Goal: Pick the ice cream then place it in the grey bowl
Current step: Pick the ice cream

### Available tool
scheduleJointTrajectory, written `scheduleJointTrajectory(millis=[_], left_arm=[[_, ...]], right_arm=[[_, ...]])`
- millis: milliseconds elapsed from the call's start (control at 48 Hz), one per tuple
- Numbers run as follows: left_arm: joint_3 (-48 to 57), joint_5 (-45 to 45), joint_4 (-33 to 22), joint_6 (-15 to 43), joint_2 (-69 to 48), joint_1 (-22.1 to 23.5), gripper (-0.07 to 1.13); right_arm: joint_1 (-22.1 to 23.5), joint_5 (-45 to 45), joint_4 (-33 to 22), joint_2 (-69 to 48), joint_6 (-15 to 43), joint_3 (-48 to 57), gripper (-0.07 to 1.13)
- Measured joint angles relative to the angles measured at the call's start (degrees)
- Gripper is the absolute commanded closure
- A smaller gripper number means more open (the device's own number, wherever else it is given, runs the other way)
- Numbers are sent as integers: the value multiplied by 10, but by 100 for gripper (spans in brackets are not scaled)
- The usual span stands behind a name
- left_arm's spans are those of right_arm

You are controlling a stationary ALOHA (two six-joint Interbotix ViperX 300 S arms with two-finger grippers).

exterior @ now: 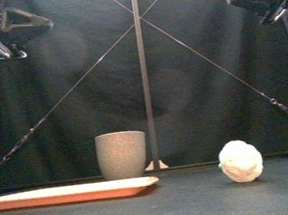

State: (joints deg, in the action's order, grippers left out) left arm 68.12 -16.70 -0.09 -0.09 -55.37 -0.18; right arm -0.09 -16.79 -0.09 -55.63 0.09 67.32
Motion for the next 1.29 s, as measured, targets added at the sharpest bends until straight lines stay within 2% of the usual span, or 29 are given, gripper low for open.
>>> scheduleJointTrajectory(millis=[229,375,458,583,833,938,1146,1292], left_arm=[[3,-8,9,5,0,-15,109],[5,-8,11,5,0,-16,109],[7,-8,17,5,0,-16,109],[10,-8,18,5,-1,-15,109],[10,-8,18,5,-1,-16,109],[11,-8,19,5,-1,-16,109],[11,-8,19,5,-1,-16,109],[11,-8,19,5,-2,-16,109]], right_arm=[[-1,22,2,25,12,-1,101],[-33,67,0,77,18,-8,96],[-64,91,0,120,19,-18,88],[-90,114,8,192,20,-43,68],[-91,120,35,306,20,-81,15],[-91,121,45,345,20,-92,0],[-91,135,85,396,20,-105,2],[-98,139,87,422,19,-114,2]])
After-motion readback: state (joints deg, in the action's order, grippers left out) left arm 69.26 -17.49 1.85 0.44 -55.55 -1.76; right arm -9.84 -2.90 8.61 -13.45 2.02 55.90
